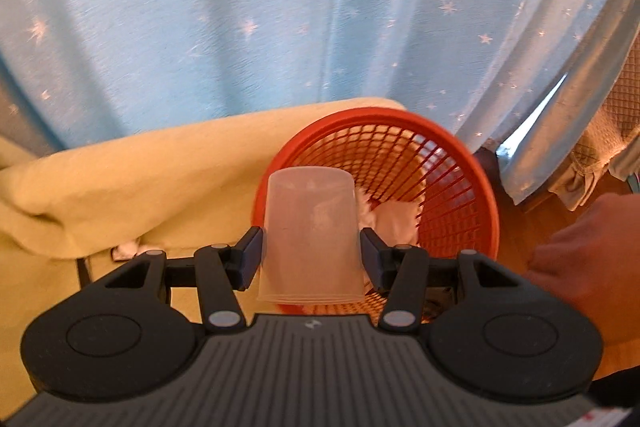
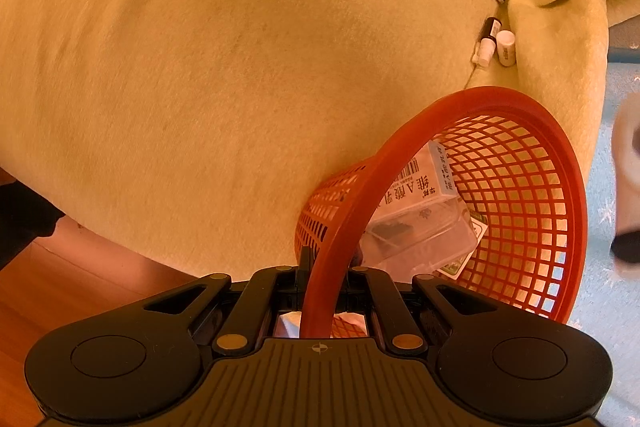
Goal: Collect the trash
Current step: 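Carry the clear cup into the wastebasket and release it while the right tool holds the basket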
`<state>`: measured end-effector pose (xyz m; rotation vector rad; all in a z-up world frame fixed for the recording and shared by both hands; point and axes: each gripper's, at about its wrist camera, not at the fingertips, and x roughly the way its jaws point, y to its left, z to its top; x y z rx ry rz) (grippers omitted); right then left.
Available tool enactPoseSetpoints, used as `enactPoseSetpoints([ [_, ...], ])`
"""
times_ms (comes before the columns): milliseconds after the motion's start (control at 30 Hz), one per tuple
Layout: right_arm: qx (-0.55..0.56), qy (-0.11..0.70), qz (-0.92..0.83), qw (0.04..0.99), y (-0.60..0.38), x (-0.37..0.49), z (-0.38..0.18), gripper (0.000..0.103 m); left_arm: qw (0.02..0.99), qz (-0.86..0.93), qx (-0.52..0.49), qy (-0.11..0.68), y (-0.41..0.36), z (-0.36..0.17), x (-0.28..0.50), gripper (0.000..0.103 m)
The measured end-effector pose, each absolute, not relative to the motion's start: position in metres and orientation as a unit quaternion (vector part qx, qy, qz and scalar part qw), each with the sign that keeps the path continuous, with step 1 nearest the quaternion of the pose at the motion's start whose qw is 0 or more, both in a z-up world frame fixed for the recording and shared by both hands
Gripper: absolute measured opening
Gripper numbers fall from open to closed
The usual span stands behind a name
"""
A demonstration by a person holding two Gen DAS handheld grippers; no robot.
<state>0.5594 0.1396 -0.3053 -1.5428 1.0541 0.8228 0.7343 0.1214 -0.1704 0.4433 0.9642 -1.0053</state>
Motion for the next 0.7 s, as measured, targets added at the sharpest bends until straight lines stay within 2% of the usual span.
enactPoseSetpoints([
  [167,-0.639,0.441,0.345,0.528,0.138,0.559,-0.304,0.002,0.738,-0.472,0.195,0.440,0.100,-0.170,0.732,0.048],
  [233,-0.638,0.441,0.345,0.528,0.137,0.559,-0.304,0.002,0.743,-0.474,0.185,0.435,0.093,-0.169,0.732,0.066],
  [700,-0.630,0.445,0.344,0.536,0.132,0.561,-0.303,0.002,0.766,-0.426,0.184,0.445,0.123,-0.167,0.744,0.067],
])
